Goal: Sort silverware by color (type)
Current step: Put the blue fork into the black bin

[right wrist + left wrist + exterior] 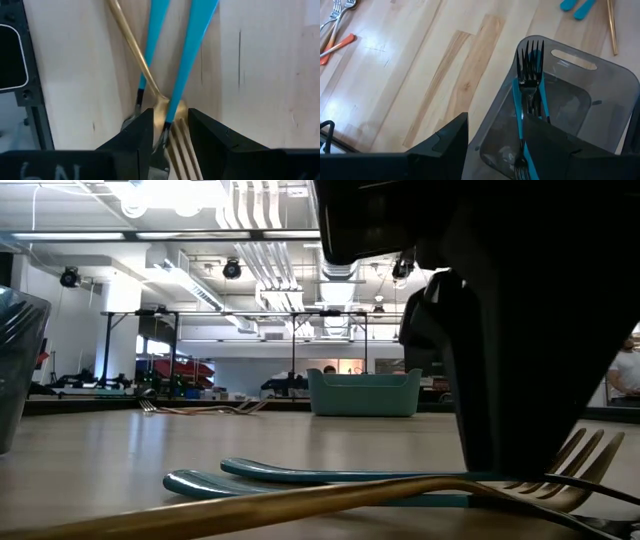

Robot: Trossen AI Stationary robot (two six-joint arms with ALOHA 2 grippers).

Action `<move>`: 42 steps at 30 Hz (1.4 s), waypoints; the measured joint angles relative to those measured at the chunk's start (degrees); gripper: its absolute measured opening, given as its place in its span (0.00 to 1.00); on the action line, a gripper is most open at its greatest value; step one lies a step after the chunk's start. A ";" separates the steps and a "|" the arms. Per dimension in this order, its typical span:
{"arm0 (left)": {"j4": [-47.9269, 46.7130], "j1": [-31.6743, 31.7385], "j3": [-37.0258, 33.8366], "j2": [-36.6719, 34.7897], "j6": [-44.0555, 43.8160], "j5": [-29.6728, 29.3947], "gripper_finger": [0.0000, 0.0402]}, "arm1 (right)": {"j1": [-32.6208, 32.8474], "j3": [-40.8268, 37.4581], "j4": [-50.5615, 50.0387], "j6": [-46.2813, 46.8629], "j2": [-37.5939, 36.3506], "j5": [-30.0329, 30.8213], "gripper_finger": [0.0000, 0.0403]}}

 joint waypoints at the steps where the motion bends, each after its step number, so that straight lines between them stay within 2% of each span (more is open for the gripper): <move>1: 0.00 0.00 -0.02 0.00 0.00 0.00 0.43 | 0.04 0.00 0.00 -0.02 0.00 0.00 0.28; 10: -0.02 -0.02 -0.02 0.00 0.00 0.02 0.43 | 0.48 0.28 0.28 -0.35 2.21 1.18 0.26; 33: -0.01 0.00 -0.07 0.00 0.01 0.03 0.43 | -0.22 1.13 0.81 -3.35 1.24 1.17 0.26; 42: -0.03 0.00 -0.07 0.00 0.00 0.02 0.43 | -1.90 1.14 0.97 3.37 -0.77 1.46 0.26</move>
